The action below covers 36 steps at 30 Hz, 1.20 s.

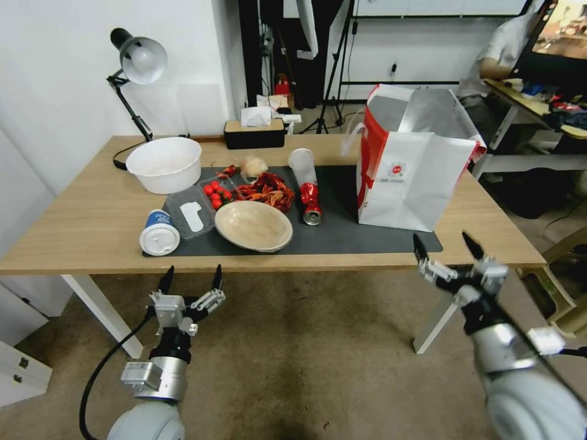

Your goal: Pick up the food delivery bag from the floor and place it on the table.

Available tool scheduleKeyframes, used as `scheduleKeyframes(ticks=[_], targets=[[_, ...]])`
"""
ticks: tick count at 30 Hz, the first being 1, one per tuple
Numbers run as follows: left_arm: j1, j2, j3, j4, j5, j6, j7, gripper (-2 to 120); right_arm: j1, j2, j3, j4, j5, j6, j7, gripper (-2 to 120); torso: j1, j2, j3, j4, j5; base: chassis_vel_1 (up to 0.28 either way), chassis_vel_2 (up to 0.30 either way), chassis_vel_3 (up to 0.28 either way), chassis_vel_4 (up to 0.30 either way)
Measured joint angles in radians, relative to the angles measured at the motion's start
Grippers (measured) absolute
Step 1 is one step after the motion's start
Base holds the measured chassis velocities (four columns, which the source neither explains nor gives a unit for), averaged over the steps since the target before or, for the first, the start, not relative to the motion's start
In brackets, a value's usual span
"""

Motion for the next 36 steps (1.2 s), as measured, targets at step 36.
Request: scheduleKeyframes(ticks=[36], targets=[[0.012,-0.022,-0.015,0.067,0.075,-0.045,0.001,100,-0.011,0.079,-0.057,-0.069,-0.035,-0.015,-0.072,100,0.000,0.000,0.000,0.0001,0.0002,0.000,0.000,0.000,0.000]])
